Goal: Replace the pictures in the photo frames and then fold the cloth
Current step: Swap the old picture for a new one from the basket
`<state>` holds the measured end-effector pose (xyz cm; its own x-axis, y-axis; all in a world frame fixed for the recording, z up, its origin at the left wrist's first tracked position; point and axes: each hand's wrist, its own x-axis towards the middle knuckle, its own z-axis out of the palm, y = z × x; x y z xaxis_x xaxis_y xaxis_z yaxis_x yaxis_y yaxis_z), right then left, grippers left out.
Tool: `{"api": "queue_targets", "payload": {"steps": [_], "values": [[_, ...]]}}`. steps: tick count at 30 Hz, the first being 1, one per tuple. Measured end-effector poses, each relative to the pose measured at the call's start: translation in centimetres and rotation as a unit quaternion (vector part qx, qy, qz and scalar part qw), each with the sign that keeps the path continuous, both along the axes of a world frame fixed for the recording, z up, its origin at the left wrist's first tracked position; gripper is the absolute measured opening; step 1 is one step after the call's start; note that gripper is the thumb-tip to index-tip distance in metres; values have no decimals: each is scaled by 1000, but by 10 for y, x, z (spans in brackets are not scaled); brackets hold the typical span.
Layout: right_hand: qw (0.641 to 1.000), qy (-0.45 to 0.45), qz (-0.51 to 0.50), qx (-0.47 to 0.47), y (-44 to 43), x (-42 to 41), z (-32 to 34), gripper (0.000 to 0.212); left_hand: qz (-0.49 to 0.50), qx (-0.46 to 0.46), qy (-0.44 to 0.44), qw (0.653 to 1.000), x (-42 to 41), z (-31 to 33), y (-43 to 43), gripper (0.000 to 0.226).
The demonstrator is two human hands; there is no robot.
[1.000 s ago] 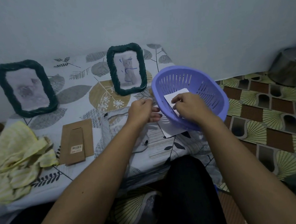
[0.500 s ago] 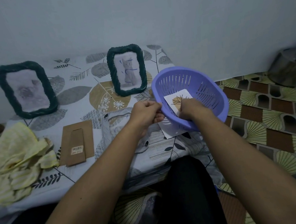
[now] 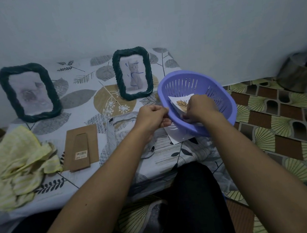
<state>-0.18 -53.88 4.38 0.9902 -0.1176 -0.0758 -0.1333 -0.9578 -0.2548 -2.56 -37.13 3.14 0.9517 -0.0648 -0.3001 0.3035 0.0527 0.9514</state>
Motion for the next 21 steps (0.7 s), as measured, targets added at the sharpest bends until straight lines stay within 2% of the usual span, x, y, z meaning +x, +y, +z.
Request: {"api": "queue_targets", "payload": {"steps": [7, 12, 17, 19, 21], "values": [[987, -158, 20, -11, 31, -25, 32, 12, 22, 20, -38, 999, -5, 8, 20, 8], [972, -226, 63, 17, 67, -51, 48, 9, 45, 29, -56, 997, -14, 8, 57, 7], [939, -315, 130, 45, 102, -66, 30, 8, 5, 88, -56, 995, -31, -5, 95, 18], [925, -340, 149, 74, 114, -71, 21, 13, 8, 82, -41, 996, -36, -13, 107, 26], [925, -317, 152, 146, 125, -73, 12, 14, 39, 46, -18, 998, -42, -20, 116, 33]]}}
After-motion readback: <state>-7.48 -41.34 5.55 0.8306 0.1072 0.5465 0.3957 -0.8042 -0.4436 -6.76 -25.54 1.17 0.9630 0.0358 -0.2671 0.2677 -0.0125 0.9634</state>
